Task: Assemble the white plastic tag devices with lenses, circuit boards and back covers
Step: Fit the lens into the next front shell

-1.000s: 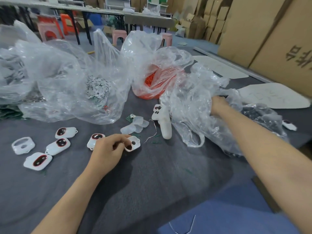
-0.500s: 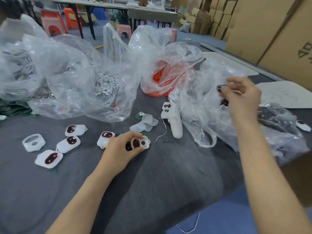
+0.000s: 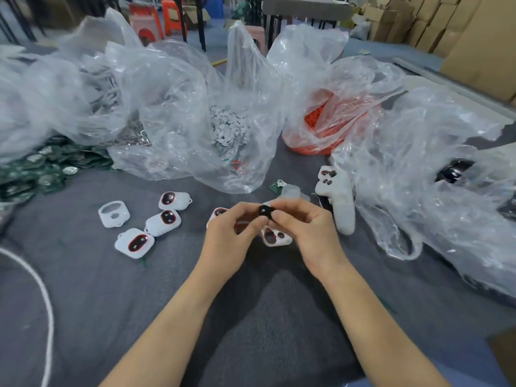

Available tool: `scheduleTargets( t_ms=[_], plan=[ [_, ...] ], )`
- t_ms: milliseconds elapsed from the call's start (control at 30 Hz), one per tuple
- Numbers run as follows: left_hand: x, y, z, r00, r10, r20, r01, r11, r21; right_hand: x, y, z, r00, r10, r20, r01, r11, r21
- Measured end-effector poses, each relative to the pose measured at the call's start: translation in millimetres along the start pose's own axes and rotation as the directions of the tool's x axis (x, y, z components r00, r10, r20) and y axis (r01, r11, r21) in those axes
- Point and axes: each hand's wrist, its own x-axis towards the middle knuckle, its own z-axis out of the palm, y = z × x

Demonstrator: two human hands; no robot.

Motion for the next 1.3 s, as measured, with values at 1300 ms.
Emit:
scheduleTargets(
  t_ms=[1300],
  plan=[
    [-4, -6, -3, 0.974, 0.026, 0.226, -0.122, 0.899, 0.421, -3, -5, -9, 0.99, -0.14, 0.031, 0.132, 0.801, -0.584]
  ],
)
